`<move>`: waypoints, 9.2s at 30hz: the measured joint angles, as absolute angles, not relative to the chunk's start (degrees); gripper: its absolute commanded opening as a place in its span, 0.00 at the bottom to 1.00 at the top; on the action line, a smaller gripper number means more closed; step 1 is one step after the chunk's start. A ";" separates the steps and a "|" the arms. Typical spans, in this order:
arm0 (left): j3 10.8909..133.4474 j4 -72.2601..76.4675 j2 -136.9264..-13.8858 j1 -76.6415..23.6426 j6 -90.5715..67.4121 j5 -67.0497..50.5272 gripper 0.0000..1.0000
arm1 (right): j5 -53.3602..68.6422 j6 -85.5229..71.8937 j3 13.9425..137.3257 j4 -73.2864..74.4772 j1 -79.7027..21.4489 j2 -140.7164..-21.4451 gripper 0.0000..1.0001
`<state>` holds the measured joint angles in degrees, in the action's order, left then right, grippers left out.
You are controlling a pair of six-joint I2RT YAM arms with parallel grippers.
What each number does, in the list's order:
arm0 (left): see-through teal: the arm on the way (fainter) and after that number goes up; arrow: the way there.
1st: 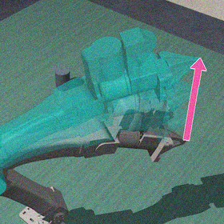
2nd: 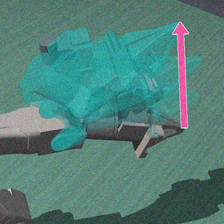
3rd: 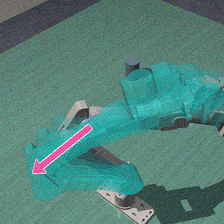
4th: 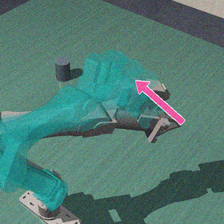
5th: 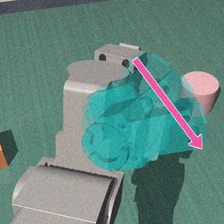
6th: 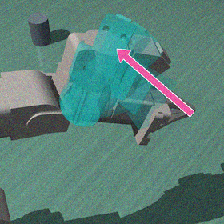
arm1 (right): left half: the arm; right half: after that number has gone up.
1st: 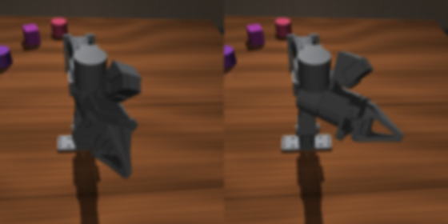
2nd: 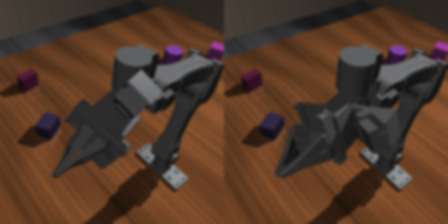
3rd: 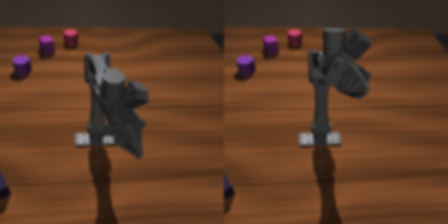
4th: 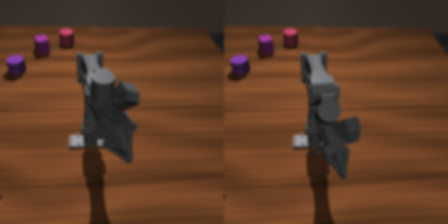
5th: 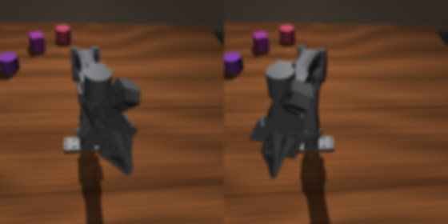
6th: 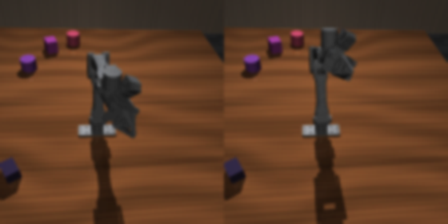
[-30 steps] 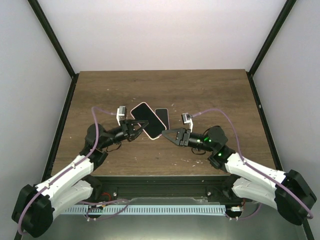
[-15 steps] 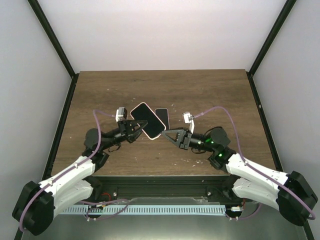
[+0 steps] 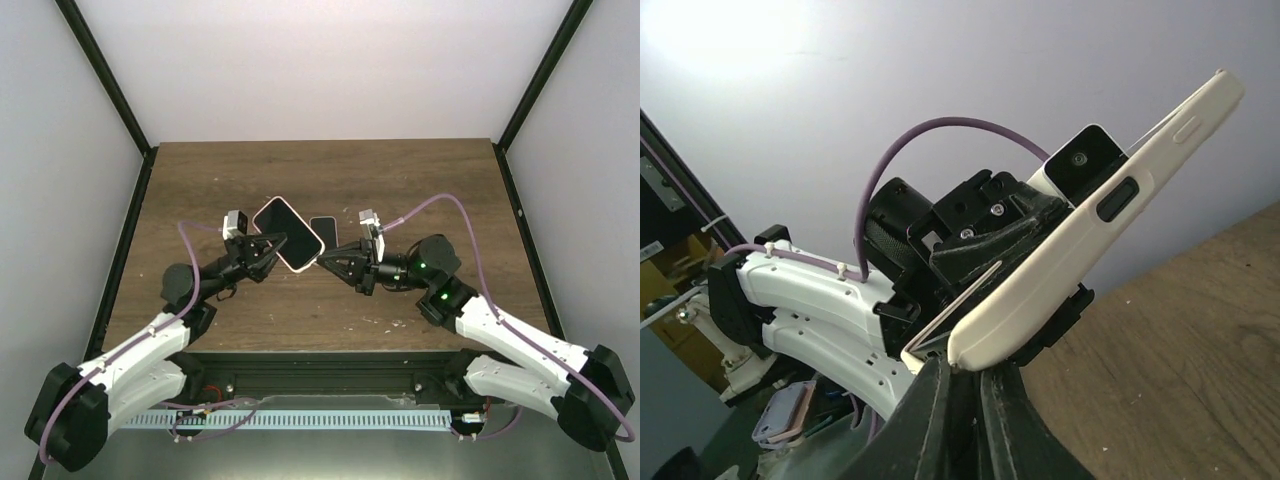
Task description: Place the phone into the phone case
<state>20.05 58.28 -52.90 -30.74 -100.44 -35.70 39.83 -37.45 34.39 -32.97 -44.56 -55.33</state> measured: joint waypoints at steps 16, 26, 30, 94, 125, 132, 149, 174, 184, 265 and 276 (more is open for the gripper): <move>18.48 70.30 -62.08 -30.85 -104.42 -34.96 0.00 | 34.39 -50.52 33.01 -32.10 -45.74 -55.22 0.12; 18.06 70.63 -59.02 -30.65 -105.10 -33.28 0.00 | 33.47 -49.28 31.81 -40.12 -47.66 -56.93 0.01; 18.15 70.78 -58.96 -30.81 -105.91 -33.91 0.00 | 34.26 -44.49 32.03 -39.79 -47.77 -56.60 0.01; 21.43 85.32 -64.40 -30.37 -112.81 -38.02 0.00 | 48.10 -17.69 44.51 -26.17 -48.07 -59.18 0.01; 21.45 77.43 -63.33 -30.87 -106.28 -40.49 0.00 | 30.37 -43.40 38.52 -21.61 -49.28 -51.00 0.20; 21.45 77.03 -62.74 -31.07 -106.30 -41.19 0.00 | 31.51 -42.87 37.45 -24.05 -49.28 -50.72 0.27; 21.45 77.91 -61.49 -30.94 -106.13 -41.01 0.00 | 32.58 -41.63 37.43 -27.11 -48.93 -50.76 0.02; 23.79 80.20 -59.61 -30.70 -110.91 -41.60 0.00 | 46.46 -16.40 47.88 -18.35 -48.12 -54.28 0.01; 23.83 78.94 -59.61 -30.79 -110.78 -42.35 0.00 | 47.48 -11.62 48.80 -14.00 -48.21 -53.49 0.46; 65.23 -43.22 -41.91 -5.89 -24.23 -34.79 1.00 | -20.43 -50.92 64.79 52.42 -48.77 -39.46 1.00; 61.21 -39.33 -37.39 -5.89 -26.87 -43.44 1.00 | -20.43 -49.78 65.25 52.93 -48.77 -36.14 1.00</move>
<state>61.21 -39.33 -37.39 -5.89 -26.87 -43.44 -20.43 -49.78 65.25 52.93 -48.77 -36.14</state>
